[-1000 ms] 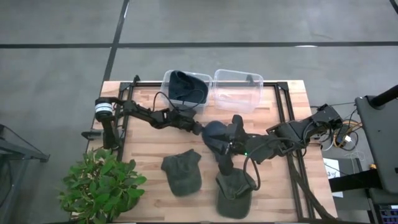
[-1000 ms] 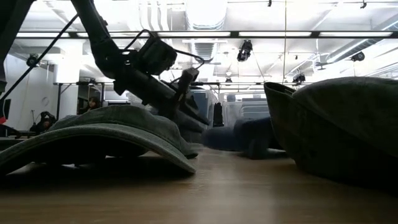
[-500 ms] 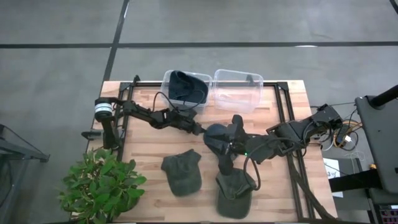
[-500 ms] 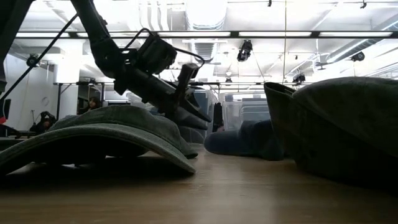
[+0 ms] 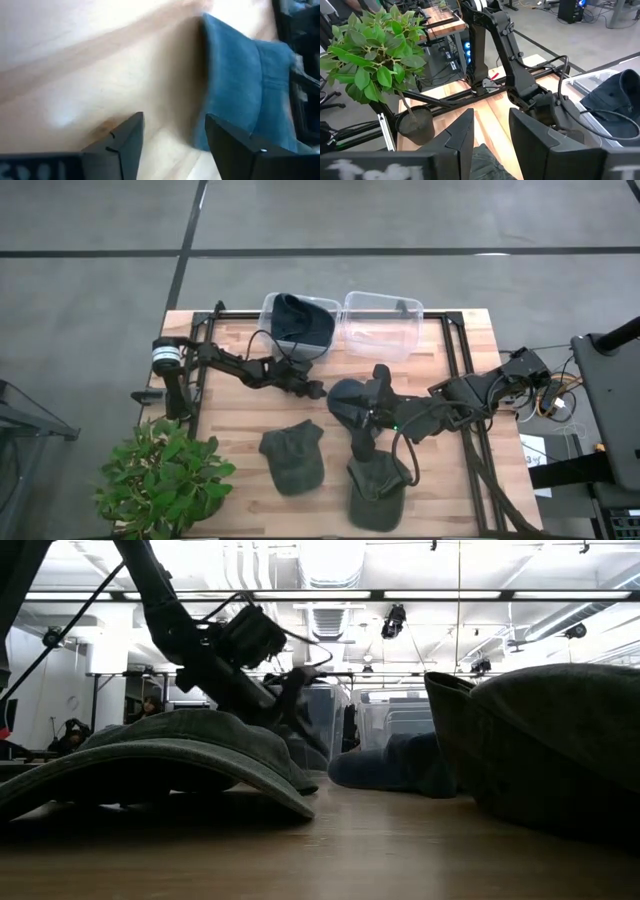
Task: Pick & Place hat
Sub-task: Put the blue cap into the left transparent bin
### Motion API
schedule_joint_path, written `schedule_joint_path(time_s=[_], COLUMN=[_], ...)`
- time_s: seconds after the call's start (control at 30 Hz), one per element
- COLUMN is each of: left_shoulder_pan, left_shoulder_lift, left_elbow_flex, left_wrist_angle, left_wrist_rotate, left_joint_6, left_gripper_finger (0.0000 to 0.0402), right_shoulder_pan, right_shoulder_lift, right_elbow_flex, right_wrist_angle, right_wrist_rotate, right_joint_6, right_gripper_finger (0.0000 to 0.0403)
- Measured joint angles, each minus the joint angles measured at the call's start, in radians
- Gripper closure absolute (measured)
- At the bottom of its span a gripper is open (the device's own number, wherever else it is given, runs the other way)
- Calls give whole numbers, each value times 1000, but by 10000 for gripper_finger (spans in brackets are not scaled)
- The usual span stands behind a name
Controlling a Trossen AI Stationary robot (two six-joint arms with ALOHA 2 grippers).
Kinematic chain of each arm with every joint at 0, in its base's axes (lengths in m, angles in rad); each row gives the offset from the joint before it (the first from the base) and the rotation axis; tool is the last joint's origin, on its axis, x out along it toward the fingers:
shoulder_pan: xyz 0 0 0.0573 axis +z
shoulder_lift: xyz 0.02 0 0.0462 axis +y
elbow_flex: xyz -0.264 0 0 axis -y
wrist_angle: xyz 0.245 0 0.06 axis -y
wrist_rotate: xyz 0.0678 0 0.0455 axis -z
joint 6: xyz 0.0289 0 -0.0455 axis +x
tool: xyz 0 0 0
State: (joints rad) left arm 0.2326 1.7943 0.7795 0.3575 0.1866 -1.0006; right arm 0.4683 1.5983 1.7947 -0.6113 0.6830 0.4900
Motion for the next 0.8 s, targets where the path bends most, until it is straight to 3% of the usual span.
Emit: schedule_joint_path(time_s=[0.17,0.8], left_shoulder_pan=[-1,-19], left_shoulder_lift=[6,78], left_elbow_flex=[0,27], left_wrist_angle=[39,225], left_wrist_rotate=[5,38], left_joint_6=[77,3], left_gripper_finger=[183,194], right_shoulder_pan=[0,0], right_shoulder_lift=[0,0], right_elbow_flex=[0,-19], right_wrist_angle=[0,-4], right_wrist_rotate=[0,0], right_joint_6=[2,27], right_gripper_finger=[285,284])
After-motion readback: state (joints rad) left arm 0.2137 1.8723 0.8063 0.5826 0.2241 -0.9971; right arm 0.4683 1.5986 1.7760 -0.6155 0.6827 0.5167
